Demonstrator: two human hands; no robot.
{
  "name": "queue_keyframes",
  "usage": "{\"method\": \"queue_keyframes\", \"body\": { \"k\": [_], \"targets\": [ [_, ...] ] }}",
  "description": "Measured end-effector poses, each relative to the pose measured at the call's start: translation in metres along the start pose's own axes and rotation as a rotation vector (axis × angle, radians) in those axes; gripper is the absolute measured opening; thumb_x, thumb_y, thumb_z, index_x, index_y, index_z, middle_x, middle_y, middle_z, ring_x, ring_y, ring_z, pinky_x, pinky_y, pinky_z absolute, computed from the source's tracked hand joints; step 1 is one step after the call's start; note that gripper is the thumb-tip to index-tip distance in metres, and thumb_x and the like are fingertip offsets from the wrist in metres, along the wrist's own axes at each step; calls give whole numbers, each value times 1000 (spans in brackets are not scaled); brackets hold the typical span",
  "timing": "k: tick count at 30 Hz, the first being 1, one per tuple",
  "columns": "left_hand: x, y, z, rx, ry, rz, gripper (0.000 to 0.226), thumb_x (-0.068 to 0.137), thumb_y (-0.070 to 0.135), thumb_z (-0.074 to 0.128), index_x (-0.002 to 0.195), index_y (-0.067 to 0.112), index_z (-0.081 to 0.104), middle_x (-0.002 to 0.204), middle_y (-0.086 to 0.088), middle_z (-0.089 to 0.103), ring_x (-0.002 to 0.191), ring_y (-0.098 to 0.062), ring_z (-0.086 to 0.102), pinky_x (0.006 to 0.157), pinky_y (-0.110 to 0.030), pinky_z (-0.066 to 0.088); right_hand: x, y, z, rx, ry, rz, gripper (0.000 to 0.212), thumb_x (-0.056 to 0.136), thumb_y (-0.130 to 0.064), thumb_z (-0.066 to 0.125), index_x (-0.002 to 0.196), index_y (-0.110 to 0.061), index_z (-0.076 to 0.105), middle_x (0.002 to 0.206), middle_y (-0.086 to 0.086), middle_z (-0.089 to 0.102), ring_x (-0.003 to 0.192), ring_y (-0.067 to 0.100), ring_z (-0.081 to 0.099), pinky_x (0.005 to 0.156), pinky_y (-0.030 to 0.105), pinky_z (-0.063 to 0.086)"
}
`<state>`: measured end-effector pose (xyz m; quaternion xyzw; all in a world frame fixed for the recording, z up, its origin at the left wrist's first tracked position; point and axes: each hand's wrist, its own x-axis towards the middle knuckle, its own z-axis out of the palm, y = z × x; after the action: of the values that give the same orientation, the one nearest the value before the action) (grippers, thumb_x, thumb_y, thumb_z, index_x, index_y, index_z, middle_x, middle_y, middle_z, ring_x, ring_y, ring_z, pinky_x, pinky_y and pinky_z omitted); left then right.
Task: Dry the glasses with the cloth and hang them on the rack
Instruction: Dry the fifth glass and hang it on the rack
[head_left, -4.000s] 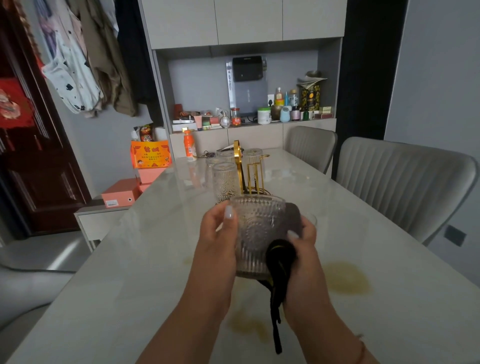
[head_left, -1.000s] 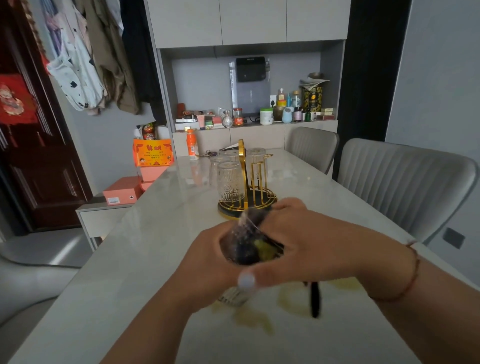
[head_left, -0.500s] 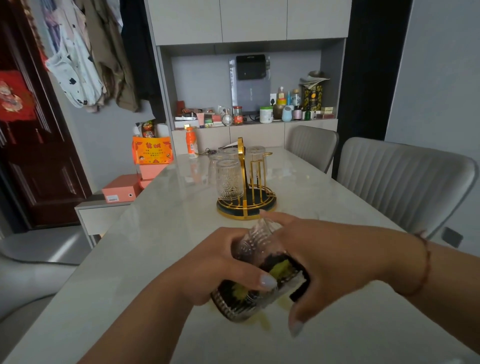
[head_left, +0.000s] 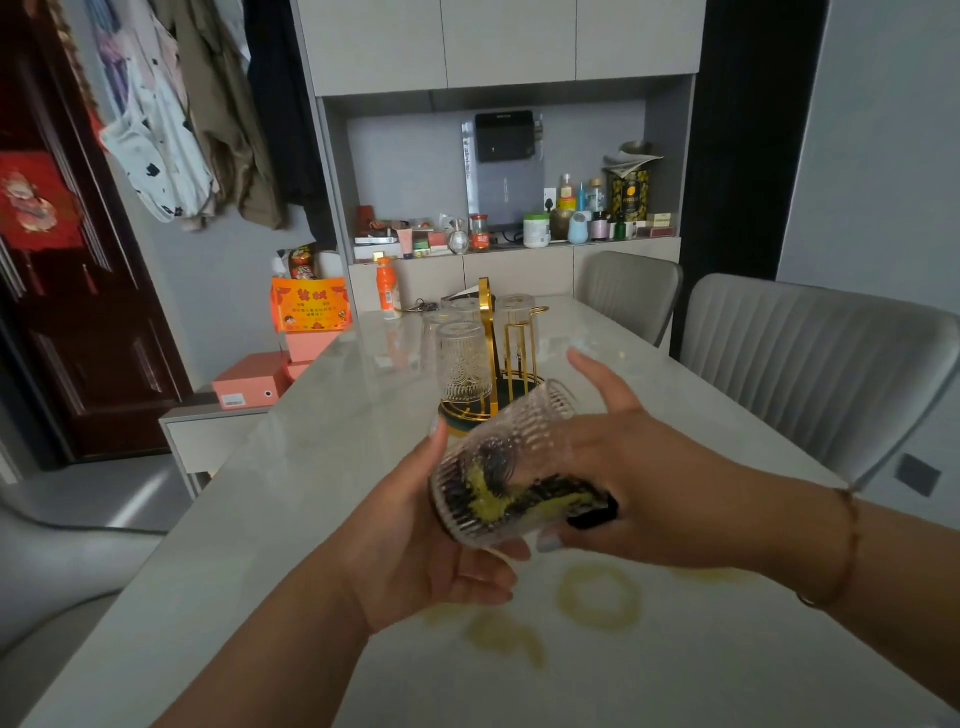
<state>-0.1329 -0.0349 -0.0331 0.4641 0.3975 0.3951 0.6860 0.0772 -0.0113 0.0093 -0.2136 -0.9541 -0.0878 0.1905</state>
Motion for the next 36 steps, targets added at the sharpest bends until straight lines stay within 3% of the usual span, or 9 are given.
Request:
{"method": "queue_keyframes", "body": {
  "k": [4, 8, 13, 17, 21, 24, 27, 31, 36],
  "targets": [
    [-3, -1, 14, -87, 115, 66, 50, 61, 57, 65, 75, 9, 73, 58, -15, 61, 40, -23, 53, 61, -34, 51, 2, 1, 3, -436, -154, -113, 53, 75, -54, 59, 125, -36, 59, 109, -18, 68, 113, 3, 60, 114, 56, -15],
    [-2, 0, 19, 39, 224, 303, 29, 74, 45, 70, 86, 19, 75, 70, -8, 67, 54, -21, 55, 54, -30, 40, 11, 2, 0, -467, -324, 3, 62, 77, -56, 58, 136, -42, 43, 113, -16, 65, 113, 2, 58, 106, 45, -34],
    [2, 0, 15, 331, 289, 558, 47, 58, 56, 69, 96, 26, 66, 84, -1, 72, 68, -16, 63, 47, -23, 45, 10, 4, -18, 878, -360, 143, 67, 67, -4, 82, 123, -29, 56, 115, -28, 61, 114, -14, 50, 100, 11, 36],
    [5, -5, 7, 541, 260, 697, 48, 56, 48, 77, 98, 35, 59, 94, 5, 71, 89, -19, 71, 67, -35, 60, 4, 4, 2, 1453, -310, 361, 70, 68, -3, 76, 134, -11, 52, 135, 10, 58, 129, 31, 49, 110, 48, 34],
    [8, -7, -3, 538, 194, 557, 71, 55, 46, 85, 118, 37, 53, 112, 6, 69, 105, -20, 69, 82, -39, 59, 5, 5, 5, 941, -231, 491, 48, 80, -15, 75, 124, -24, 60, 116, -4, 70, 109, 8, 61, 101, 27, 45],
    [6, -2, -4, 309, 123, 317, 71, 61, 67, 76, 117, 26, 62, 102, -5, 73, 79, -17, 71, 75, -39, 59, 7, 10, 9, 61, -241, 198, 50, 86, -40, 64, 132, -40, 48, 119, -17, 66, 120, -3, 52, 117, 32, -16],
    [10, -2, 2, 175, 137, 237, 52, 72, 56, 67, 109, 21, 68, 84, -5, 72, 60, -14, 61, 62, -33, 52, 8, 9, 17, -346, -189, 13, 68, 77, -46, 69, 139, -39, 41, 102, -13, 70, 106, 6, 64, 112, 48, -21],
    [14, -5, 6, 275, 223, 479, 53, 59, 46, 75, 102, 18, 60, 77, 0, 68, 58, -11, 55, 41, -20, 38, 11, 2, 1, 401, -262, 160, 73, 73, -32, 80, 132, -47, 40, 127, -32, 51, 120, -19, 42, 119, 34, 11],
    [14, -12, 2, 489, 218, 721, 63, 56, 35, 82, 110, 17, 55, 94, -1, 71, 83, -17, 71, 63, -26, 56, 5, 11, 10, 1443, -312, 370, 79, 63, -13, 83, 135, -11, 50, 134, 25, 53, 117, 38, 51, 97, 43, 31]
  ]
}}
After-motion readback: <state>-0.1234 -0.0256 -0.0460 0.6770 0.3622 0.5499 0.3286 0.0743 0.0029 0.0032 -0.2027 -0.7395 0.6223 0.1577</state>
